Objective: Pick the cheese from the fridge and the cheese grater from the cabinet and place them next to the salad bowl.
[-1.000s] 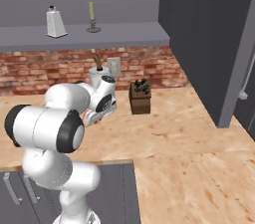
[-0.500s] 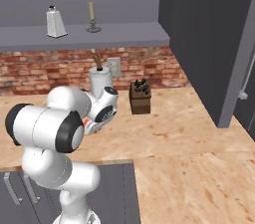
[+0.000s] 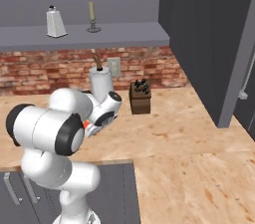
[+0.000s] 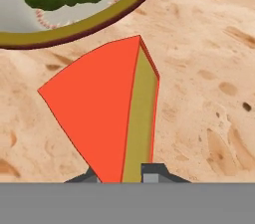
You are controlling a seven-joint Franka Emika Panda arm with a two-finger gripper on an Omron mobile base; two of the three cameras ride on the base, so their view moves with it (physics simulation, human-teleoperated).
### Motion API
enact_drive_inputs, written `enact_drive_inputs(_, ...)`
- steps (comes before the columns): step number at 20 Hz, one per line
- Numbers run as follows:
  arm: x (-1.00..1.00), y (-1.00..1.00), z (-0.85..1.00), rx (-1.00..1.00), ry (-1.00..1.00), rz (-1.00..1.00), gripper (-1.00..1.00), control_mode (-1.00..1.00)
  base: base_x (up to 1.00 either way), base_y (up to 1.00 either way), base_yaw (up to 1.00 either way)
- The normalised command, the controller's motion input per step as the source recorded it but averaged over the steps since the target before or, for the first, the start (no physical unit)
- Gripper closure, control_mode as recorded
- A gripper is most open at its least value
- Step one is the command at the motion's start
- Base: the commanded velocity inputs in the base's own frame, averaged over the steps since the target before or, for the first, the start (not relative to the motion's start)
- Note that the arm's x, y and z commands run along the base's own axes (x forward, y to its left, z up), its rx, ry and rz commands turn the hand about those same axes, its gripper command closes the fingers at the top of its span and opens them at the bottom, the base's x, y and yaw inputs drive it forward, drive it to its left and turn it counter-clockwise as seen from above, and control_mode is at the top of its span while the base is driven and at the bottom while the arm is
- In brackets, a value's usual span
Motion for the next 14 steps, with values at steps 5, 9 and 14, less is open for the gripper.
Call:
enact_drive_inputs(5, 0.00, 0.09, -0.10, 0.00, 0.06, -0.01, 1.00, -1.00, 0.00, 0.00, 0.00)
enact_drive_inputs(9, 0.00, 0.07, -0.16, 0.00, 0.00, -0.01, 1.00, -1.00, 0.00, 0.00, 0.00)
enact_drive_inputs(14, 0.00, 0.03, -0.49, 0.00, 0.00, -0.04, 1.00, -1.00, 0.00, 0.00, 0.00)
